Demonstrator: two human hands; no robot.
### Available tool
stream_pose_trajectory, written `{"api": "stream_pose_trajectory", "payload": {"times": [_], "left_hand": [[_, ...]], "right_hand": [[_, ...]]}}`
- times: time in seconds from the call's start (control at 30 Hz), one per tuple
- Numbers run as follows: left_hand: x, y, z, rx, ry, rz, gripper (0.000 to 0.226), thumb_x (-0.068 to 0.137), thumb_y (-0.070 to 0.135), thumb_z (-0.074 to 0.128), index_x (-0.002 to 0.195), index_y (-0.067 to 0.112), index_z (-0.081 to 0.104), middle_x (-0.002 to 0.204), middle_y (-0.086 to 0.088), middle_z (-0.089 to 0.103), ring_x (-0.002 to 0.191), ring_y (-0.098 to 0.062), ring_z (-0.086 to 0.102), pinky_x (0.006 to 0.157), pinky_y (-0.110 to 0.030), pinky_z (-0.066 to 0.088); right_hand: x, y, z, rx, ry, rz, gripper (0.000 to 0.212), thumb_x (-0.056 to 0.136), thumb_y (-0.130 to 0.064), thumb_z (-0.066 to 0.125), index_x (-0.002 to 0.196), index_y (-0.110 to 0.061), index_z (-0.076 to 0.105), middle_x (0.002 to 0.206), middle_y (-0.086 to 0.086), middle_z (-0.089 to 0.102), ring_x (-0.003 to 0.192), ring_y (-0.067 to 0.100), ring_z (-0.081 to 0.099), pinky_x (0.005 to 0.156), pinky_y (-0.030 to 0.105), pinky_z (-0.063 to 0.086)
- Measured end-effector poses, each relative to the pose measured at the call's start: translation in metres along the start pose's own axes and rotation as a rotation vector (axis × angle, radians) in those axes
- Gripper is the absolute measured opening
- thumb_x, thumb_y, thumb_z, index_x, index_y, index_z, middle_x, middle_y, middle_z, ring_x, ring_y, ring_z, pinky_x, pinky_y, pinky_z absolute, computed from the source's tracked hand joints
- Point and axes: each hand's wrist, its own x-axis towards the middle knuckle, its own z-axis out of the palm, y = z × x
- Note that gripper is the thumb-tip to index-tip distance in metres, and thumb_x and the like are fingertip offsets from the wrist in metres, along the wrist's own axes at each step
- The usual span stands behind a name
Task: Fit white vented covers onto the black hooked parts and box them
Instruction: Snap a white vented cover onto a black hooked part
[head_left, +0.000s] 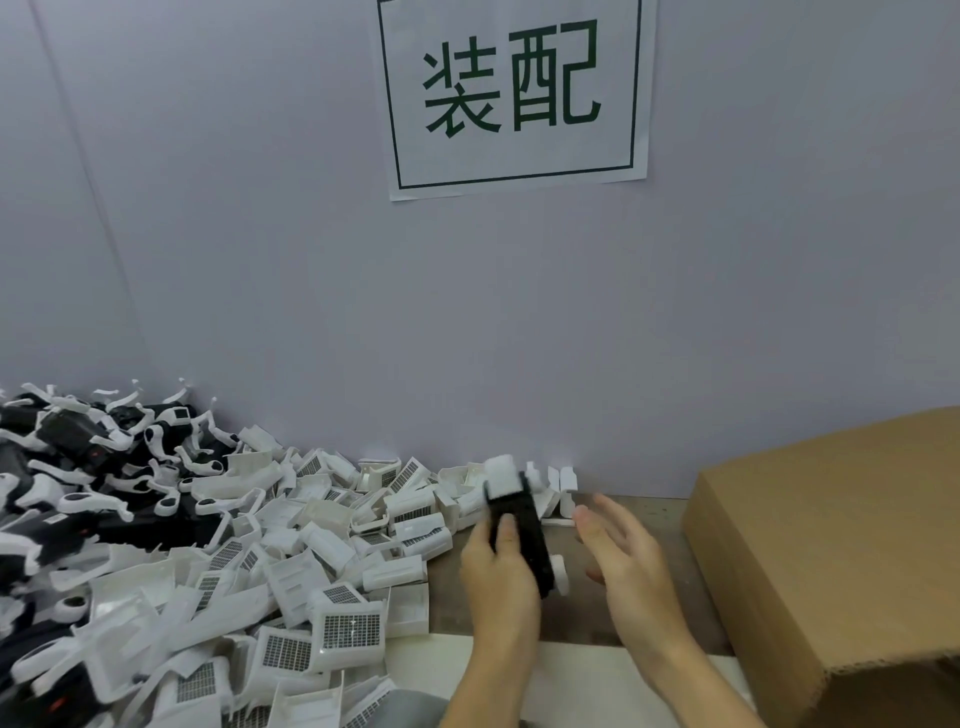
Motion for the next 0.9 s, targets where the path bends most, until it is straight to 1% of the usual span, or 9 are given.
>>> {"api": "stream_pose_trajectory", "payload": {"times": [0.07, 0.13, 0.2, 0.27, 0.33, 0.57, 0.67, 0.8, 0.9], "left_hand": [[0.003, 0.004, -0.003, -0.288, 0.028, -0.274, 0.026, 0.104, 0.028, 0.05, 0.097, 0.013, 0.07, 0.081, 0.001, 0.07, 0.078, -0.017, 0.066, 0.061, -0.023, 0.05], [0.006, 0.004, -0.004, -0.417, -0.009, -0.392, 0.038, 0.097, 0.045, 0.056, 0.108, 0.012, 0.072, 0.092, -0.006, 0.073, 0.087, -0.026, 0.068, 0.077, -0.037, 0.056], [0.008, 0.002, -0.004, -0.337, -0.048, -0.355, 0.037, 0.089, 0.047, 0.068, 0.102, 0.014, 0.074, 0.087, -0.003, 0.075, 0.086, -0.024, 0.07, 0.079, -0.04, 0.059], [0.006, 0.002, -0.003, -0.254, -0.037, -0.297, 0.027, 0.084, 0.039, 0.077, 0.093, 0.014, 0.073, 0.067, 0.006, 0.069, 0.067, -0.013, 0.067, 0.061, -0.028, 0.055], [0.006, 0.002, -0.004, -0.242, -0.028, -0.286, 0.025, 0.082, 0.034, 0.08, 0.09, 0.012, 0.071, 0.059, 0.007, 0.06, 0.06, -0.012, 0.06, 0.057, -0.025, 0.051], [0.003, 0.007, -0.002, -0.304, -0.03, -0.256, 0.054, 0.072, 0.052, 0.079, 0.111, 0.019, 0.059, 0.096, -0.003, 0.071, 0.09, -0.024, 0.069, 0.085, -0.042, 0.056], [0.004, 0.008, -0.005, -0.349, -0.053, -0.279, 0.06, 0.076, 0.057, 0.072, 0.116, 0.013, 0.064, 0.077, -0.005, 0.063, 0.07, -0.026, 0.059, 0.071, -0.04, 0.051], [0.003, 0.014, -0.009, -0.435, -0.179, -0.443, 0.056, 0.081, 0.061, 0.065, 0.107, 0.012, 0.072, 0.085, -0.018, 0.075, 0.069, -0.037, 0.071, 0.068, -0.046, 0.061], [0.004, 0.016, -0.014, -0.43, -0.245, -0.502, 0.061, 0.082, 0.067, 0.058, 0.102, 0.011, 0.069, 0.075, -0.026, 0.069, 0.053, -0.035, 0.066, 0.047, -0.033, 0.054]], "right_hand": [[0.001, 0.0, -0.001, -0.05, 0.028, 0.038, 0.023, 0.1, -0.031, 0.056, 0.122, -0.028, 0.058, 0.111, -0.011, 0.067, 0.087, -0.004, 0.064, 0.079, 0.025, 0.048], [0.004, 0.003, -0.002, -0.112, 0.032, 0.09, 0.019, 0.102, -0.024, 0.052, 0.116, -0.021, 0.065, 0.104, -0.003, 0.07, 0.087, 0.002, 0.063, 0.081, 0.027, 0.046], [0.006, 0.006, 0.0, -0.18, -0.006, 0.137, 0.02, 0.102, -0.019, 0.052, 0.113, -0.017, 0.069, 0.099, 0.001, 0.071, 0.089, 0.01, 0.063, 0.076, 0.026, 0.045], [0.006, 0.008, 0.001, -0.224, -0.047, 0.173, 0.019, 0.102, -0.017, 0.052, 0.108, -0.018, 0.069, 0.095, 0.0, 0.071, 0.085, 0.011, 0.063, 0.069, 0.023, 0.045], [0.006, 0.01, 0.003, -0.235, -0.068, 0.206, 0.018, 0.101, -0.017, 0.053, 0.101, -0.02, 0.07, 0.092, -0.003, 0.07, 0.079, 0.011, 0.064, 0.066, 0.022, 0.049], [0.004, 0.003, 0.002, 0.035, -0.051, 0.343, 0.031, 0.101, -0.032, 0.05, 0.1, -0.009, 0.071, 0.107, 0.021, 0.068, 0.088, 0.032, 0.068, 0.065, 0.034, 0.054], [0.001, 0.0, 0.003, 0.12, -0.023, 0.43, 0.041, 0.103, -0.042, 0.044, 0.103, -0.01, 0.069, 0.099, 0.019, 0.073, 0.086, 0.035, 0.071, 0.067, 0.036, 0.052], [-0.004, -0.004, 0.004, 0.156, -0.164, 0.521, 0.052, 0.099, -0.047, 0.047, 0.108, 0.0, 0.07, 0.092, 0.021, 0.076, 0.076, 0.036, 0.071, 0.07, 0.037, 0.052], [-0.004, -0.008, 0.0, 0.228, -0.267, 0.538, 0.059, 0.091, -0.056, 0.055, 0.106, -0.003, 0.074, 0.1, 0.023, 0.074, 0.08, 0.037, 0.071, 0.074, 0.039, 0.051]]}}
